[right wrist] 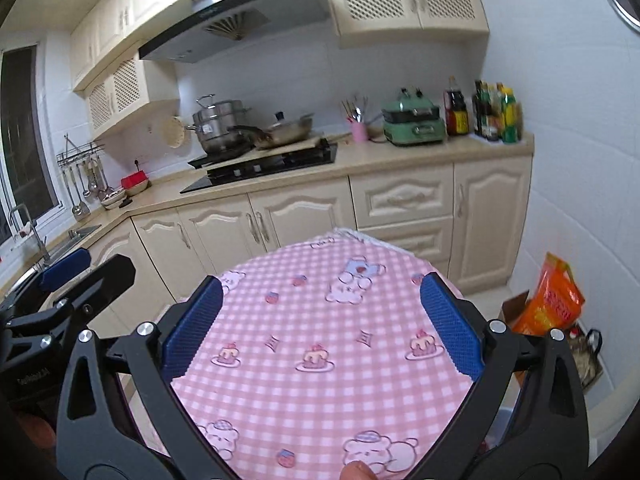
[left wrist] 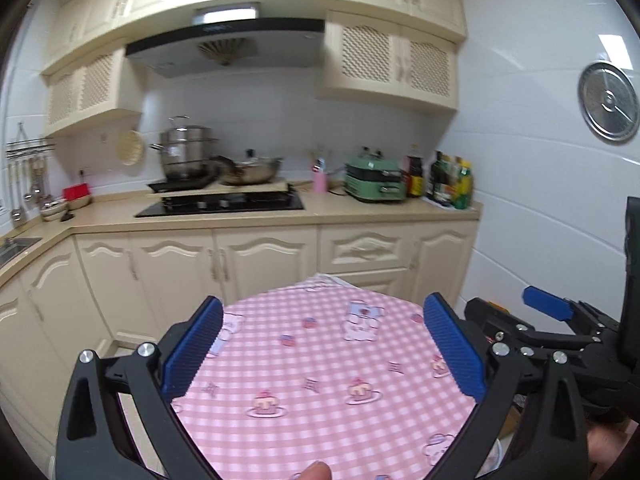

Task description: Collect trash

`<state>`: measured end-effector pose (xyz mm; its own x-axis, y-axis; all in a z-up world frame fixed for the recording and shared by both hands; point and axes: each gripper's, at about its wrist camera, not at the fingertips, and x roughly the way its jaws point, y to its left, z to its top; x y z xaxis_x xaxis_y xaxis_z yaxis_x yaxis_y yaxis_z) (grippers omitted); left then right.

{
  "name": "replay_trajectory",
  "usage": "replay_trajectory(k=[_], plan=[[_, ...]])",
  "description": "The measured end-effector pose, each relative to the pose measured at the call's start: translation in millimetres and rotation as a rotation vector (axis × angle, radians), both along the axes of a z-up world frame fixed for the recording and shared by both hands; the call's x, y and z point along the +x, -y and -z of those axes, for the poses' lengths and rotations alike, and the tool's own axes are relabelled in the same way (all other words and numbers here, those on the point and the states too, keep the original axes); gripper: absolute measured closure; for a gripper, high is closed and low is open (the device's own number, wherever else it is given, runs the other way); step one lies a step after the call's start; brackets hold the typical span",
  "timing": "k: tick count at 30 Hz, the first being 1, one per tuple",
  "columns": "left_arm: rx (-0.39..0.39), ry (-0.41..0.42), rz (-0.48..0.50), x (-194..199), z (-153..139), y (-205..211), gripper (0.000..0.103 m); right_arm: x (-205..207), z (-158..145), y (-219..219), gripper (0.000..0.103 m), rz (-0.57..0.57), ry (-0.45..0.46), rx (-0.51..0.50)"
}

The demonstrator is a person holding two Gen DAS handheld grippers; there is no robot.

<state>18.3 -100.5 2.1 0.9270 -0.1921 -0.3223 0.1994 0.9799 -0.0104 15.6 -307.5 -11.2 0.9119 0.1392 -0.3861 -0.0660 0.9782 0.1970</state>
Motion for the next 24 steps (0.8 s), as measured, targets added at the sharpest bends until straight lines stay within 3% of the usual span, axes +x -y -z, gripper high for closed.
replay_trajectory(k=[8, 24], plan=[[-0.017, 0.052, -0.078, -21, -16, -30, 0.005, -9, -13, -23, 0.006, -0.005, 0.034, -0.052], [-0.045, 0.132, -0.111, -70, -32, -50, 0.005, -43, -35, -46, 0.006, 0.021, 0.106, -0.100]])
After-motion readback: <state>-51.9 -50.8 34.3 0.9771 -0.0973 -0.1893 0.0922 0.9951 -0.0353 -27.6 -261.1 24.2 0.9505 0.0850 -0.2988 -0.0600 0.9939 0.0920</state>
